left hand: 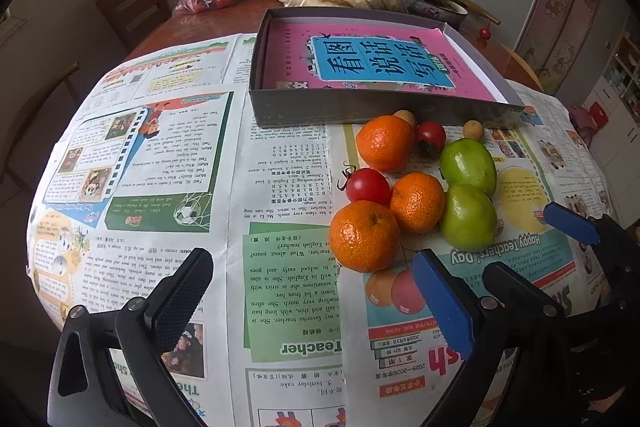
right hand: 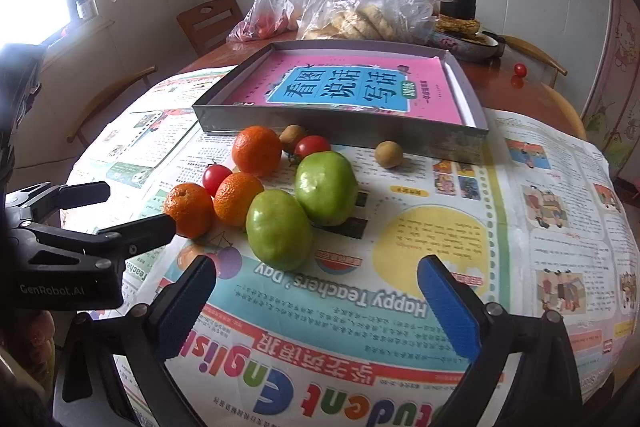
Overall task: Organize fruits
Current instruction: 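Grasp a tangerine with the left gripper while the right gripper grasps a green lime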
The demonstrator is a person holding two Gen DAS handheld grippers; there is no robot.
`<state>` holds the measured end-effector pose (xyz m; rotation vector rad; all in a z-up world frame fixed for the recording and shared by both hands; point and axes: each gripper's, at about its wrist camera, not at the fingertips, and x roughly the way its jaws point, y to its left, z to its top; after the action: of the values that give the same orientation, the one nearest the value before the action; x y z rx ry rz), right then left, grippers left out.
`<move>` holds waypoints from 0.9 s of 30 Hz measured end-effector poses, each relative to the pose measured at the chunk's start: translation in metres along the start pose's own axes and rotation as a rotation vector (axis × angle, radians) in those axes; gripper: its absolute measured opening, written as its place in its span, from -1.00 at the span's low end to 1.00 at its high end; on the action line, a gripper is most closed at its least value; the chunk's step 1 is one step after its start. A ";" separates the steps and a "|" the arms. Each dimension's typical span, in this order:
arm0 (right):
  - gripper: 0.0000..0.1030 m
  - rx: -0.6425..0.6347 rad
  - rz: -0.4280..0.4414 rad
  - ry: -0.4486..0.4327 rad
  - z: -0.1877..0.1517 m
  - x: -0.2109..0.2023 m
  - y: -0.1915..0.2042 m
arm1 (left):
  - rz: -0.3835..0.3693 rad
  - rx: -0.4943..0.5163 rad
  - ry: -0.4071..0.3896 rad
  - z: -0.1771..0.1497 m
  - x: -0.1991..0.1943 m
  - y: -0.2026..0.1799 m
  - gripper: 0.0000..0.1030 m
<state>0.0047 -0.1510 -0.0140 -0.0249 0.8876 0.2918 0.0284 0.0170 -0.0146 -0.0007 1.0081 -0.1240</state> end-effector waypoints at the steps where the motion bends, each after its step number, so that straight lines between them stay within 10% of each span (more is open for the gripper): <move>1: 0.87 -0.003 0.009 0.001 0.001 0.003 0.002 | -0.012 -0.004 0.005 0.001 0.002 0.001 0.87; 12: 0.05 -0.074 0.071 0.040 0.009 0.029 0.019 | -0.118 0.008 0.044 0.007 0.021 0.006 0.60; 27: -0.18 -0.086 0.088 0.014 0.006 0.030 0.011 | -0.153 0.050 0.071 0.010 0.033 -0.008 -0.14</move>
<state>0.0243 -0.1328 -0.0327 -0.0673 0.8914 0.4126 0.0535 0.0046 -0.0363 -0.0283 1.0757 -0.2903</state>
